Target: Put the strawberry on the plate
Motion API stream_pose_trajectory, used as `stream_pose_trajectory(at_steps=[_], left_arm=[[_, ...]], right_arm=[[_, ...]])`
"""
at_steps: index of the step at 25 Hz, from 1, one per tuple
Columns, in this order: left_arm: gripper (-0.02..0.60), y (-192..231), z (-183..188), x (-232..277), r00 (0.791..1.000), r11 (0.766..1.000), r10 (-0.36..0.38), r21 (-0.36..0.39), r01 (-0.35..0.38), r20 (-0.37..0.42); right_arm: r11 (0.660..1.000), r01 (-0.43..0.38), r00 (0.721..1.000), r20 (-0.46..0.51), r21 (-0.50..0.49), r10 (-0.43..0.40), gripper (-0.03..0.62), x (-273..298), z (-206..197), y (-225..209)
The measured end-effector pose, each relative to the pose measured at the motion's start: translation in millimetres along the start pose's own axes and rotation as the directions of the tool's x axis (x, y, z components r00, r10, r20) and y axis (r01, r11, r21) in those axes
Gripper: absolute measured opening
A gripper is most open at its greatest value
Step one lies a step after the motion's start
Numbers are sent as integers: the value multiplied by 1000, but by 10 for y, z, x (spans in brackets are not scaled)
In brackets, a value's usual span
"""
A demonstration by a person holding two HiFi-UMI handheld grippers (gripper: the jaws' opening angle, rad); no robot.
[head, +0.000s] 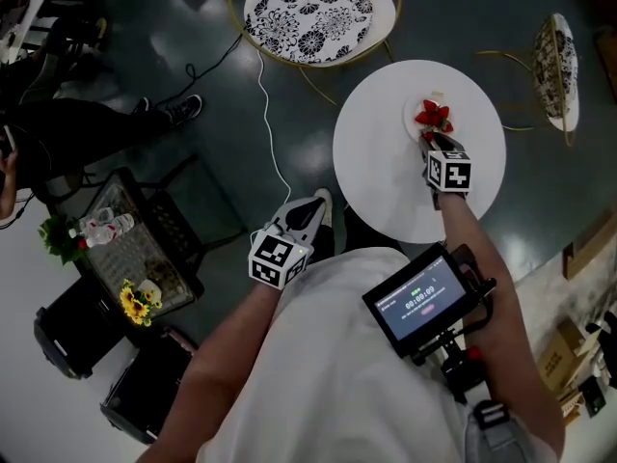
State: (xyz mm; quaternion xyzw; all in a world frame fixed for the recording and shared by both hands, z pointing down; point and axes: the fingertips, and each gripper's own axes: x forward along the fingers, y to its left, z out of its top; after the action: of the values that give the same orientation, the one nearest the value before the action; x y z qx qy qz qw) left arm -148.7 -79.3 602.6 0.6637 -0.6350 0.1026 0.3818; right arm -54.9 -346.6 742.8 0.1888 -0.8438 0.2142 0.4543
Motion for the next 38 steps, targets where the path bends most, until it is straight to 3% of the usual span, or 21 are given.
stream_pose_trajectory(at_steps=[19,20,25,29,38], left_arm=[[6,-219,173,229,993,988,-109,108,112,-36],[6,-215,173,255,992,986,-117,115,121,-42],[6,-361,246,386,986,975,-153,154,161,-63],[6,-498,319,500,981,965,-183,179,192,-68],[6,-743,429,597,967,938,-247,234,254,-59]], right_arm=[[995,-17,988,155,103,1,146,-635,-200,-48],[994,-14,986,164,112,-5,104,-663,-218,-49],[987,-10,977,213,158,-24,85,-932,-352,-107],[981,-2,967,249,192,-47,15,-1121,-446,-169],[983,-46,922,386,181,-28,8,-1659,-371,69]])
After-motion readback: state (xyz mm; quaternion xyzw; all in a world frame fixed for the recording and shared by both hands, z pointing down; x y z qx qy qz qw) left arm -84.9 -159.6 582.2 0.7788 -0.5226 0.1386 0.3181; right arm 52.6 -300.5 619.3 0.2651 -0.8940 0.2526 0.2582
